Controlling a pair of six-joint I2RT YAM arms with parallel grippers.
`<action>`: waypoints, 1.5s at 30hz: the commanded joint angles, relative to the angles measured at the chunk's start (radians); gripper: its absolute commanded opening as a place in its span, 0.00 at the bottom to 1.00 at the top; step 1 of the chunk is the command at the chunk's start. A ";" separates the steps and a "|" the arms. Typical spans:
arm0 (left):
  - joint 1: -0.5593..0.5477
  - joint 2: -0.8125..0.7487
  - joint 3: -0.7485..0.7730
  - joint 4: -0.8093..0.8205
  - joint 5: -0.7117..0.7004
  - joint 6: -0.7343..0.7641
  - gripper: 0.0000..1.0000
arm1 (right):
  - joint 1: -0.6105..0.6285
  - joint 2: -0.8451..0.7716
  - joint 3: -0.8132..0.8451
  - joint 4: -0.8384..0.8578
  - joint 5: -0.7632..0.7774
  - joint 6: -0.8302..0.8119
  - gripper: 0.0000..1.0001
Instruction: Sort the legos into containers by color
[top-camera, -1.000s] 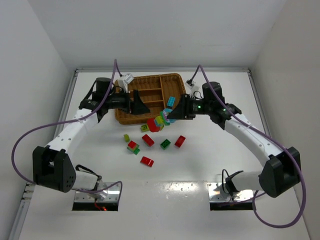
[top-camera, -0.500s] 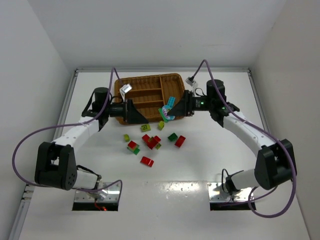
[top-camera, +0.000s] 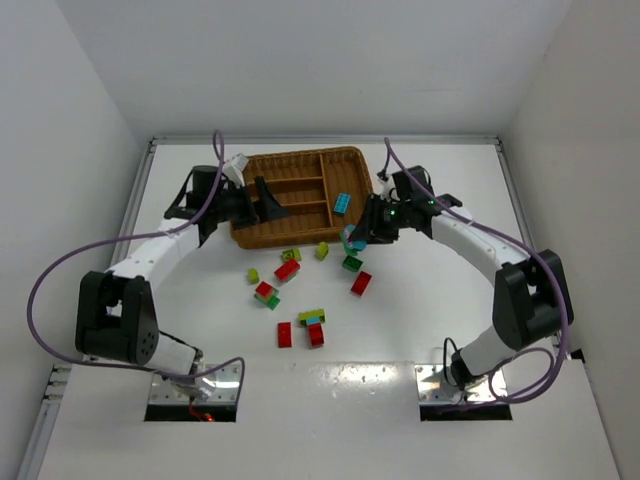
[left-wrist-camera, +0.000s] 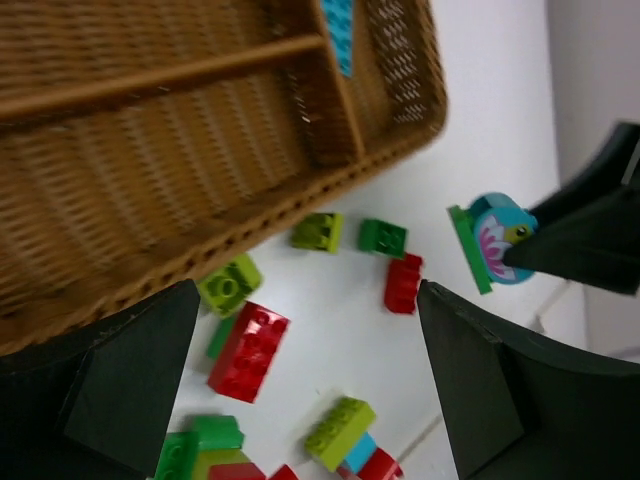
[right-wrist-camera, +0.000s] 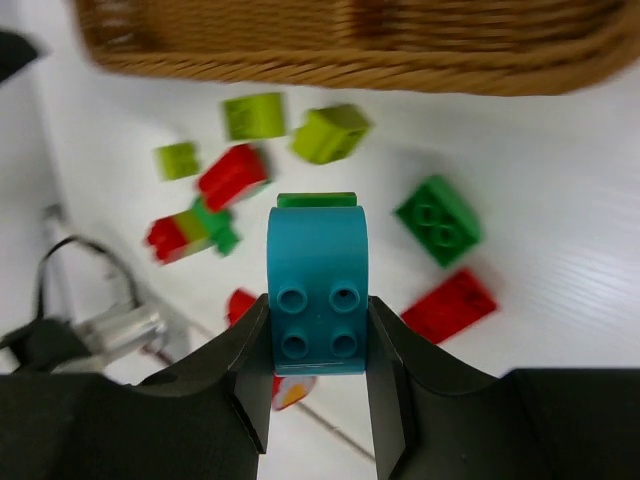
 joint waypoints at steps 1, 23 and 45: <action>0.012 -0.081 0.039 -0.065 -0.237 0.008 0.97 | 0.006 -0.008 0.080 -0.110 0.246 -0.043 0.15; -0.032 -0.125 0.139 -0.337 -0.664 0.011 0.98 | 0.017 0.512 0.729 -0.235 0.504 -0.020 0.14; -0.139 -0.030 0.056 0.301 0.592 -0.054 1.00 | -0.071 -0.097 0.028 0.445 -0.637 0.071 0.16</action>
